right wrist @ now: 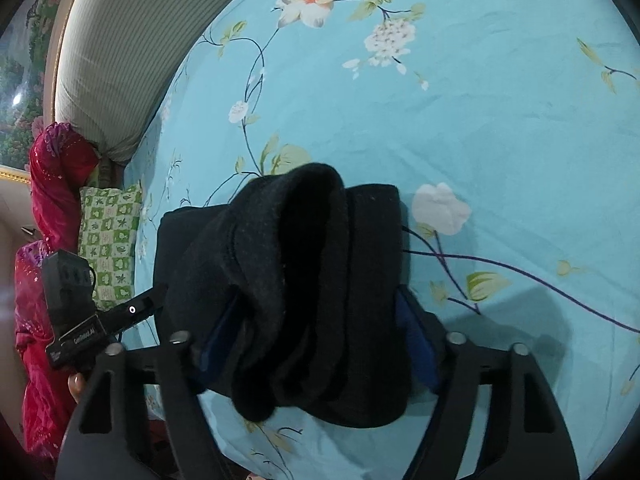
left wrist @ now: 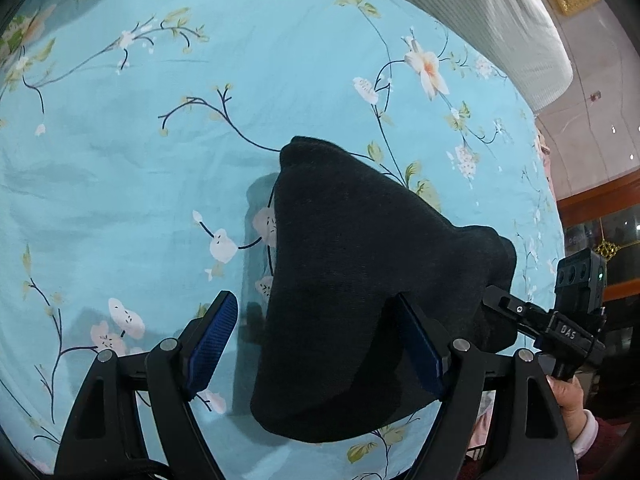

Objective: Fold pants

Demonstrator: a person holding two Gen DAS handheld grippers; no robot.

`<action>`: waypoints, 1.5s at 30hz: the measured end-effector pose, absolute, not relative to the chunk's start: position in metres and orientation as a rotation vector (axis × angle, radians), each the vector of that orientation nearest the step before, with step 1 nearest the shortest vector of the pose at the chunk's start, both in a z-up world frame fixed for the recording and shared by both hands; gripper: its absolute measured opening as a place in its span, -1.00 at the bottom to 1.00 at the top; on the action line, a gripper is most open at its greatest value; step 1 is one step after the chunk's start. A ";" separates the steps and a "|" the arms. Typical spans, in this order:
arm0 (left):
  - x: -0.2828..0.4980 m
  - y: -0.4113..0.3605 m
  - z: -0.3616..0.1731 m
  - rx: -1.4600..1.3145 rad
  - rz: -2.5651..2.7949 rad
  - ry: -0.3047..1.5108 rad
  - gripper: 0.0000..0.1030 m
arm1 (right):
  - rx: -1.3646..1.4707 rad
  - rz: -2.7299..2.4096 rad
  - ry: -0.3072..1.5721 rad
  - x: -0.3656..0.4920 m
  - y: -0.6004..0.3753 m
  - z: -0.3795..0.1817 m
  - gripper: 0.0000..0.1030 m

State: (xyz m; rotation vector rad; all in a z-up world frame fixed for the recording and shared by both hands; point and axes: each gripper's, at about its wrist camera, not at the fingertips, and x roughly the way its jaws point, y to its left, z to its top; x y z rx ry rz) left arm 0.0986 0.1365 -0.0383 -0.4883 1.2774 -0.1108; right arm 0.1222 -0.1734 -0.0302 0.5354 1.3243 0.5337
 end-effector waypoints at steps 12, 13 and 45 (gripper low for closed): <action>0.106 0.137 -0.049 -0.517 -0.114 1.298 0.62 | 0.516 0.602 1.299 0.119 -0.185 -0.032 -0.06; 0.106 0.137 -0.048 -0.517 -0.113 1.298 0.62 | 0.513 0.596 1.303 0.120 -0.185 -0.032 0.00; 0.103 0.140 -0.005 -0.542 -0.122 1.124 -0.47 | 0.472 0.742 1.173 0.140 -0.157 0.018 -0.19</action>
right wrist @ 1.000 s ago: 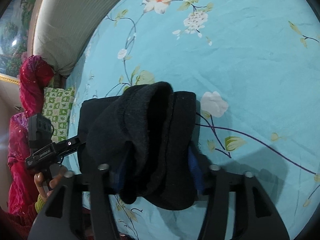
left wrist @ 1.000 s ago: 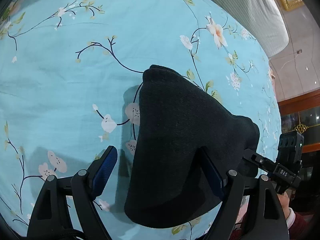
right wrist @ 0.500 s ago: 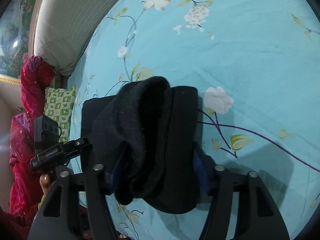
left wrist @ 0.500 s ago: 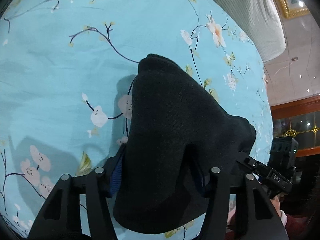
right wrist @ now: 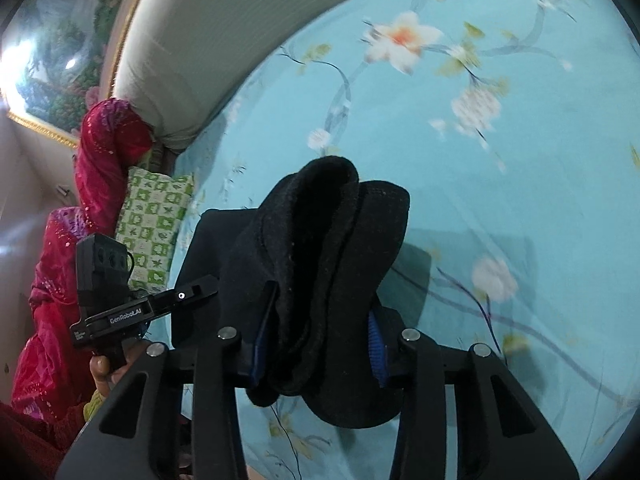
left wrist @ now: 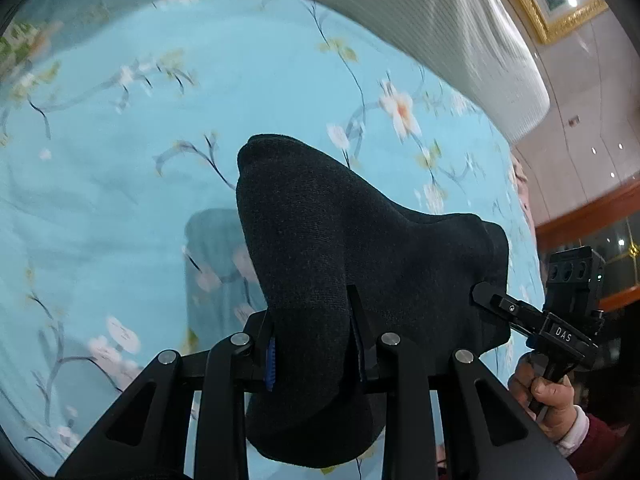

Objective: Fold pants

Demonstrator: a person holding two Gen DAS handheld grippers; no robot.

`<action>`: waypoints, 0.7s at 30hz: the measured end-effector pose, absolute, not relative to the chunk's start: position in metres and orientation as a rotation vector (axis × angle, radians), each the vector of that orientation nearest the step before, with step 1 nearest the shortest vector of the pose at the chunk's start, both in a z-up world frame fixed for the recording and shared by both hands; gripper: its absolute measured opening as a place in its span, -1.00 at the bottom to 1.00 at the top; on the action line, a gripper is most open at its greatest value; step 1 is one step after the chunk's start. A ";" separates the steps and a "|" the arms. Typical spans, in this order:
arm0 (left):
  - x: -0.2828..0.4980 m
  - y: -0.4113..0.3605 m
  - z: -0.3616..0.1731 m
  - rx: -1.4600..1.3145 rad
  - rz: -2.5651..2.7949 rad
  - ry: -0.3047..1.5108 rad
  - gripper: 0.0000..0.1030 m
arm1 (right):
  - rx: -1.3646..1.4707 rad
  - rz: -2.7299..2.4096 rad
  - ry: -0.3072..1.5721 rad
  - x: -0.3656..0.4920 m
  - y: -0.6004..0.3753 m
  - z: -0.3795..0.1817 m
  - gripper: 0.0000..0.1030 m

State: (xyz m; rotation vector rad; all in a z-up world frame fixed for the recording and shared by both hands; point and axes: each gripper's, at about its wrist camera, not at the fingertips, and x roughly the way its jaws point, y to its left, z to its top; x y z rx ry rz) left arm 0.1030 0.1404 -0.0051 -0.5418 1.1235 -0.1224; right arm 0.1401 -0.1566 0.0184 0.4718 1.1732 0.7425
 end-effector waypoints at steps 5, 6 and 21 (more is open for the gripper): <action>0.116 0.159 0.006 -0.547 -0.051 1.088 -0.47 | 0.407 0.788 1.139 0.167 -0.128 0.032 -0.19; 0.120 0.164 0.006 -0.550 -0.038 1.081 -0.47 | 0.397 0.798 1.135 0.173 -0.122 0.033 -0.19; 0.150 0.201 -0.007 -0.567 0.063 1.068 -0.47 | 0.312 0.863 1.154 0.229 -0.068 0.025 -0.19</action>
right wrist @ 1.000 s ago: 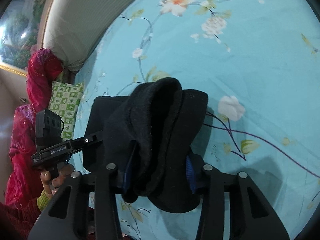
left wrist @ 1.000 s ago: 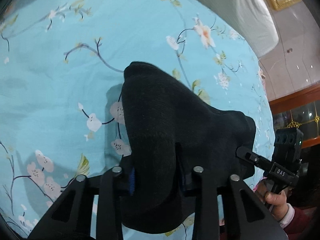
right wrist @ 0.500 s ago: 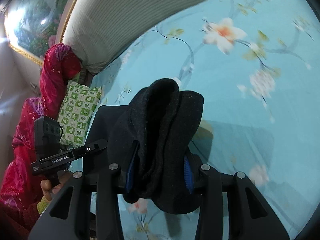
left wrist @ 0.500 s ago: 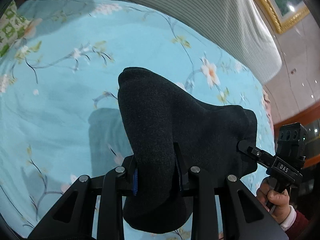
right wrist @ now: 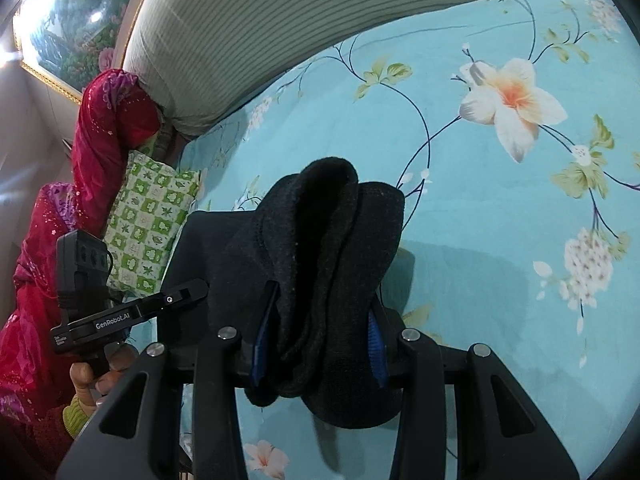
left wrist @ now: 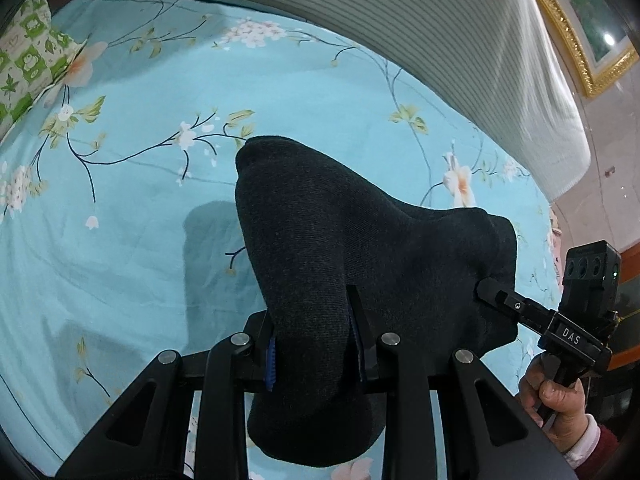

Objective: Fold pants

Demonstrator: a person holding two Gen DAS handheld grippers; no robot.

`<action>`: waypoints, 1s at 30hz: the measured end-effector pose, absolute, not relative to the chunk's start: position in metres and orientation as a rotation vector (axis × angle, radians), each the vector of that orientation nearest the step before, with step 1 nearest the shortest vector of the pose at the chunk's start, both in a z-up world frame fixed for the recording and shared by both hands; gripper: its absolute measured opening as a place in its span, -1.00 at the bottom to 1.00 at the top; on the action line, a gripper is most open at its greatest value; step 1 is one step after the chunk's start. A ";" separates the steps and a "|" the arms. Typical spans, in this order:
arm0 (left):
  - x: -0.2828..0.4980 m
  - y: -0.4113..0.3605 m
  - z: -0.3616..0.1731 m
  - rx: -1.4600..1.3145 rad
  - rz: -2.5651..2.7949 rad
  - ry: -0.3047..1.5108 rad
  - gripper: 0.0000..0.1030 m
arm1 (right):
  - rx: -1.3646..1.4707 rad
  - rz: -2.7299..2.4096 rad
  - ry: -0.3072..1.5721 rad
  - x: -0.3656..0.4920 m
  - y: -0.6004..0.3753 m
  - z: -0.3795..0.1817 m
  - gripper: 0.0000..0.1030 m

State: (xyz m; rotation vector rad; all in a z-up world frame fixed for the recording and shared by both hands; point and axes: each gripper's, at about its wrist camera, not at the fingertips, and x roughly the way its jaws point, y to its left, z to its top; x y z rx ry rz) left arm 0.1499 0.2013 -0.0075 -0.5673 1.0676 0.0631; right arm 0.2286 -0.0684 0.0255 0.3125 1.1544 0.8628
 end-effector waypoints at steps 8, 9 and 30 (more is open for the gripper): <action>0.153 0.204 -0.026 -0.579 0.071 1.095 -0.45 | 0.303 0.859 1.197 0.233 -0.063 0.010 -0.18; 0.154 0.205 -0.027 -0.581 0.070 1.096 -0.44 | 0.297 0.857 1.199 0.234 -0.062 0.008 -0.17; 0.139 0.215 -0.030 -0.531 0.131 1.113 0.22 | 0.268 0.771 1.179 0.234 -0.080 0.001 0.30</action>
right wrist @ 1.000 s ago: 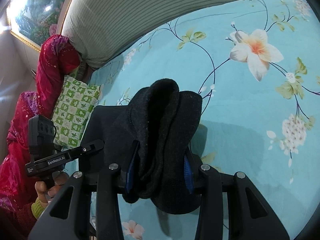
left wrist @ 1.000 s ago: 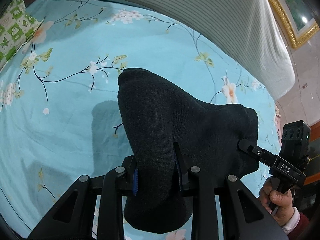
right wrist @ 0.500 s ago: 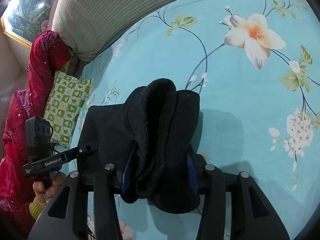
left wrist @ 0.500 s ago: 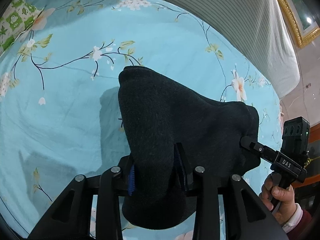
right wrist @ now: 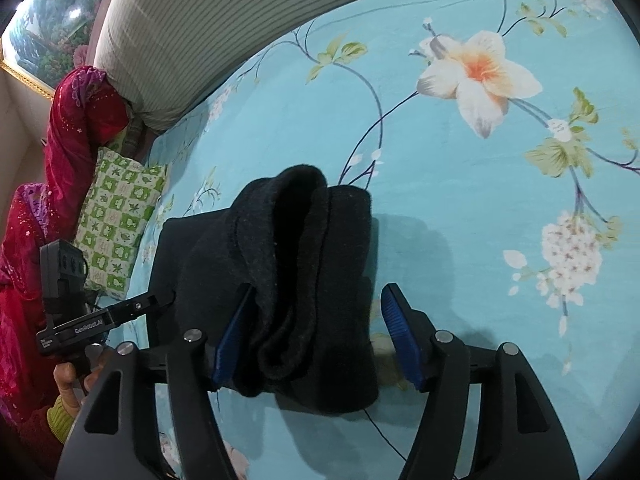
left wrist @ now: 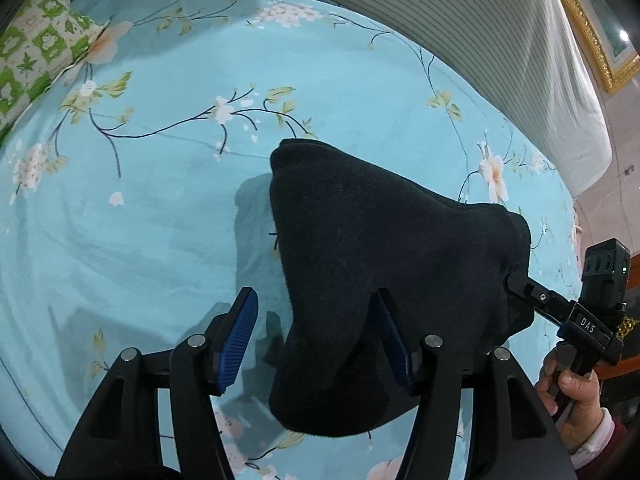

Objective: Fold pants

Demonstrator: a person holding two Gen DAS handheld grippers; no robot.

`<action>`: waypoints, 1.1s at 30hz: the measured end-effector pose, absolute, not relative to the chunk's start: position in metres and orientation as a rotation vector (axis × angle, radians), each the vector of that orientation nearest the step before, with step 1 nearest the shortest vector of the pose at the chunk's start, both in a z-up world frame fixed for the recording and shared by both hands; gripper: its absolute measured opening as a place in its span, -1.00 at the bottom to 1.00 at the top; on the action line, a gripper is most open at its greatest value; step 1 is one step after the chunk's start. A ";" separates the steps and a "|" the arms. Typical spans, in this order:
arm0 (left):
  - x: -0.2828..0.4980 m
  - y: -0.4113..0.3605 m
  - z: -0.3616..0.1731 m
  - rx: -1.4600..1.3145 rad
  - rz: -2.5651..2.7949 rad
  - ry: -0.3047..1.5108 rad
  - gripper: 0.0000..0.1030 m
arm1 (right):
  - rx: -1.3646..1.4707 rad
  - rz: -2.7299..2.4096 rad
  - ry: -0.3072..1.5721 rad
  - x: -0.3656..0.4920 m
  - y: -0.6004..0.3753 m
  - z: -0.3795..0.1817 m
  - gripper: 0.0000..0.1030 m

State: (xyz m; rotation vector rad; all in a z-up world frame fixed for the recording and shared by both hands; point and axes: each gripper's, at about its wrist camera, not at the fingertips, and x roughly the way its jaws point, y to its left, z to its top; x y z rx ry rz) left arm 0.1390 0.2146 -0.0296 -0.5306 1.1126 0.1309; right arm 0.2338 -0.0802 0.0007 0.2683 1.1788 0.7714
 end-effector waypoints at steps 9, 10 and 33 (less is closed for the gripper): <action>0.120 0.206 -0.018 -0.474 0.180 1.108 0.43 | 0.195 0.715 1.125 0.223 -0.091 0.014 0.40; 0.118 0.204 -0.016 -0.466 0.188 1.106 0.46 | 0.190 0.714 1.117 0.221 -0.092 0.017 0.40; 0.073 0.147 0.013 -0.278 0.296 1.042 0.58 | -0.076 0.789 0.961 0.150 -0.062 0.052 0.66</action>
